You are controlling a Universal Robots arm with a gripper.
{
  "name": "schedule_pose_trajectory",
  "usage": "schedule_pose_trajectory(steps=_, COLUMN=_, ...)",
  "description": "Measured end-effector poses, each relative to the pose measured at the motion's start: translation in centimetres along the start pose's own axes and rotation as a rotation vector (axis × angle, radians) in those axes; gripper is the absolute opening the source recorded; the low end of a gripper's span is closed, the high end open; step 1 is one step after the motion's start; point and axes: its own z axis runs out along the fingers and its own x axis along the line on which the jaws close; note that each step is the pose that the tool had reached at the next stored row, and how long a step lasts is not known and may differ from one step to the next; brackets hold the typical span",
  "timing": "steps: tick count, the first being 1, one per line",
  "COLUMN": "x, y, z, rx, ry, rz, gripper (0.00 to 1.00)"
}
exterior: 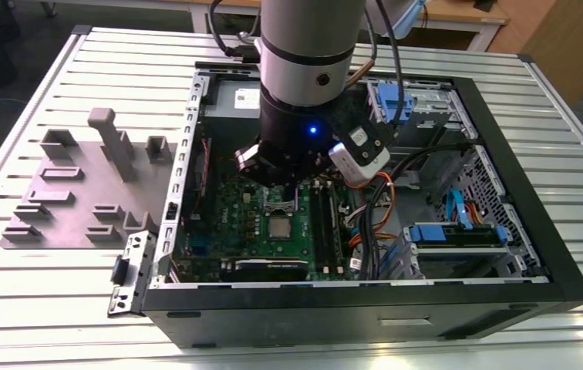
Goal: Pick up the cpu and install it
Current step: 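Close the cpu cover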
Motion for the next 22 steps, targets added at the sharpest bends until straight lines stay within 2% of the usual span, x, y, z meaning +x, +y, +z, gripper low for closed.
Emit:
schedule_pose_trajectory(steps=11, x=0.0, y=0.0, z=0.0, rx=0.0, ry=-0.0002, rz=-0.001, gripper=0.11)
schedule_pose_trajectory(steps=15, x=0.0, y=0.0, z=0.03, rx=-0.0001, ry=0.0001, rz=-0.061, gripper=0.11)
schedule_pose_trajectory(steps=17, x=-0.04, y=-0.01, z=0.09, rx=-0.0004, ry=-0.0001, rz=-0.069, gripper=0.11)
schedule_pose_trajectory(steps=19, x=-0.37, y=-0.03, z=0.15, rx=-0.0003, ry=0.0001, rz=-0.069, gripper=0.11)
schedule_pose_trajectory(steps=22, x=-1.22, y=0.03, z=0.25, rx=-0.0003, ry=0.0, rz=-0.069, gripper=0.11)
